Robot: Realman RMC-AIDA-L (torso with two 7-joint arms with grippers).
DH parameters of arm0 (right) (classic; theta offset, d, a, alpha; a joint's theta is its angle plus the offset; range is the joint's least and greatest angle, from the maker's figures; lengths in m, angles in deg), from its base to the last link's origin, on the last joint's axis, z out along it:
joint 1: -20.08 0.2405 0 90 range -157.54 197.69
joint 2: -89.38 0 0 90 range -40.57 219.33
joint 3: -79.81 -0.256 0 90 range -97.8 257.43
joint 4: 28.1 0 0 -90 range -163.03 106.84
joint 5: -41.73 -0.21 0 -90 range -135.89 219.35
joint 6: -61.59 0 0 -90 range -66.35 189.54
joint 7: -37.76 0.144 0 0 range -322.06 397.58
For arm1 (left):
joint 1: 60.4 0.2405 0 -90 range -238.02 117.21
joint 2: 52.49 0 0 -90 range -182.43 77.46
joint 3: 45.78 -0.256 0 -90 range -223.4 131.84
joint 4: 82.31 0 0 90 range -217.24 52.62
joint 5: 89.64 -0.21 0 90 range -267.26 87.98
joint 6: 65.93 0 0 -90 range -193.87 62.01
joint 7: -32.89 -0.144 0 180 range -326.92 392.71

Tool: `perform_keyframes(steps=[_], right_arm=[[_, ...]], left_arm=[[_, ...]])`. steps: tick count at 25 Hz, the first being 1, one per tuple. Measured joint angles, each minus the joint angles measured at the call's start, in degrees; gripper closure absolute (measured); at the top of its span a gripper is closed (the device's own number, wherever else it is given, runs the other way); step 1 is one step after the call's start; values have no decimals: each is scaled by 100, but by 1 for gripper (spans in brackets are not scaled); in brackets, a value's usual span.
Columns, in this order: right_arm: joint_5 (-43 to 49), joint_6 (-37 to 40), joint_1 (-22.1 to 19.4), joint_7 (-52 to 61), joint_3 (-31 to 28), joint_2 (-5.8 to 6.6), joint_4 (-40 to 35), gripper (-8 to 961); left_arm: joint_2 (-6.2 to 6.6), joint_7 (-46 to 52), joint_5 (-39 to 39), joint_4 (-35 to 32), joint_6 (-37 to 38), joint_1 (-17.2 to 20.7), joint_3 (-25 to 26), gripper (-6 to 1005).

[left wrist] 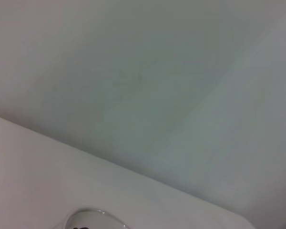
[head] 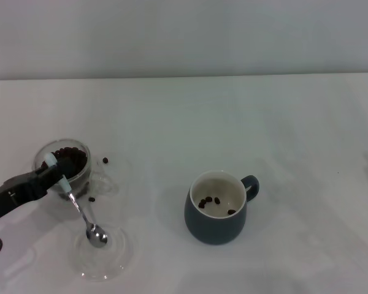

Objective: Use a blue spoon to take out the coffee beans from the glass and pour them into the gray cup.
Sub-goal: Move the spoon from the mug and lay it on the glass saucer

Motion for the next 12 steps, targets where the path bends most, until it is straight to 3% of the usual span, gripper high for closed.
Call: perform_keyframes(steps=[12], right_arm=[[-22, -15, 20, 202, -141, 3, -12, 559]], left_arm=[[-10, -42, -220, 150, 0, -125, -25, 867]])
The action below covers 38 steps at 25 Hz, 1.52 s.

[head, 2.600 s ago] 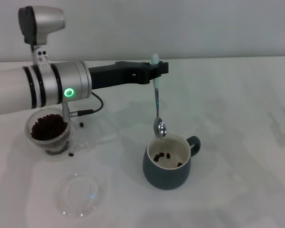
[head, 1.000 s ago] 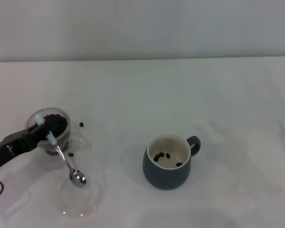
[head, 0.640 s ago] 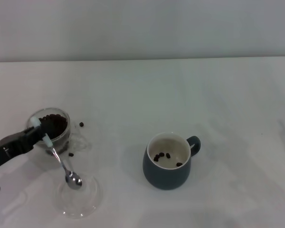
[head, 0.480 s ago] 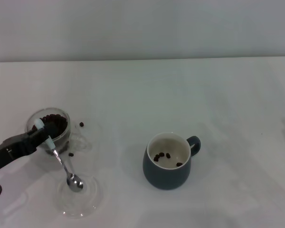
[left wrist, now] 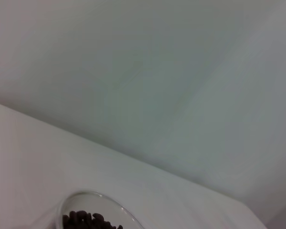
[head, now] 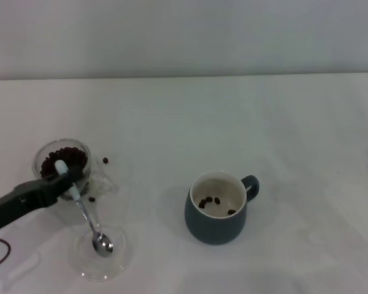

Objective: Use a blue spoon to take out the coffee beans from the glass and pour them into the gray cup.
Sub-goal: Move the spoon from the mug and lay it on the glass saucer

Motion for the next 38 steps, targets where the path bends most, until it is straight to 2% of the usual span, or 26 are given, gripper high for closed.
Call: perform_keyframes(steps=[6, 27, 32, 36, 38], right_arm=[[10, -5, -1, 5, 4, -3, 0, 559], [59, 24, 14, 85, 71, -16, -17, 558], [62, 24, 13, 84, 71, -21, -17, 558], [63, 9, 10, 84, 71, -21, -17, 558], [63, 0, 13, 84, 67, -21, -17, 558]], left_arm=[[-52, -31, -234, 99, -18, -106, 26, 866], [-70, -165, -239, 565, -46, -281, 16, 858], [-74, -192, -240, 642, -69, -280, 23, 751], [-75, -206, -222, 666, -171, -245, 29, 729], [-75, -274, -201, 683, -222, -211, 96, 686]])
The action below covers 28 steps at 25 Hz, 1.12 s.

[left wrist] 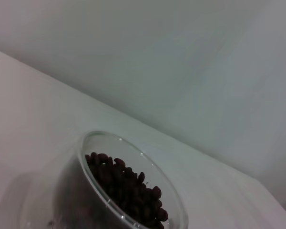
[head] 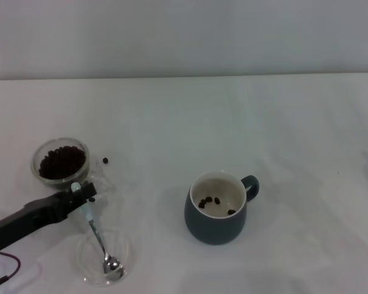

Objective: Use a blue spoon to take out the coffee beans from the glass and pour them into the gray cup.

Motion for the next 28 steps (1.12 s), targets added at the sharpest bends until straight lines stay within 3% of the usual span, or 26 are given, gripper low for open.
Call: perform_keyframes(steps=[7, 18, 28], right_arm=[[-1, 18, 19, 0, -30, 0, 0, 559], [-1, 26, 40, -1, -31, 0, -10, 559], [-8, 20, 38, -13, -36, 0, -18, 559]], left_arm=[[1, -164, 8, 56, 21, 101, 277, 542], [-23, -452, 12, 130, 47, 245, 390, 411], [-18, -1004, 390, 122, 340, 692, 388, 413]])
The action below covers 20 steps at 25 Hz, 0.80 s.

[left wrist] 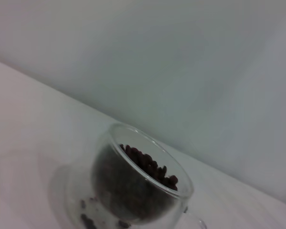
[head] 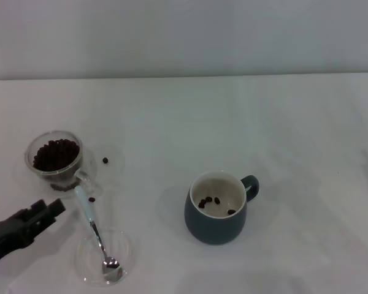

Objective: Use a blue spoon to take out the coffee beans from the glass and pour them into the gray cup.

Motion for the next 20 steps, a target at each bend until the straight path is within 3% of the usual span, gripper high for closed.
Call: perform_keyframes(steps=[4, 11, 20], right_arm=[[4, 6, -20, 0, 10, 0, 1, 559], [7, -17, -36, -28, 39, -3, 1, 559], [7, -103, -28, -59, 204, -17, 12, 558]], left_arm=[[20, -141, 66, -104, 79, 215, 191, 414], [17, -872, 67, -134, 462, 464, 1022, 415], [-12, -2055, 83, -84, 520, 488, 2069, 417]])
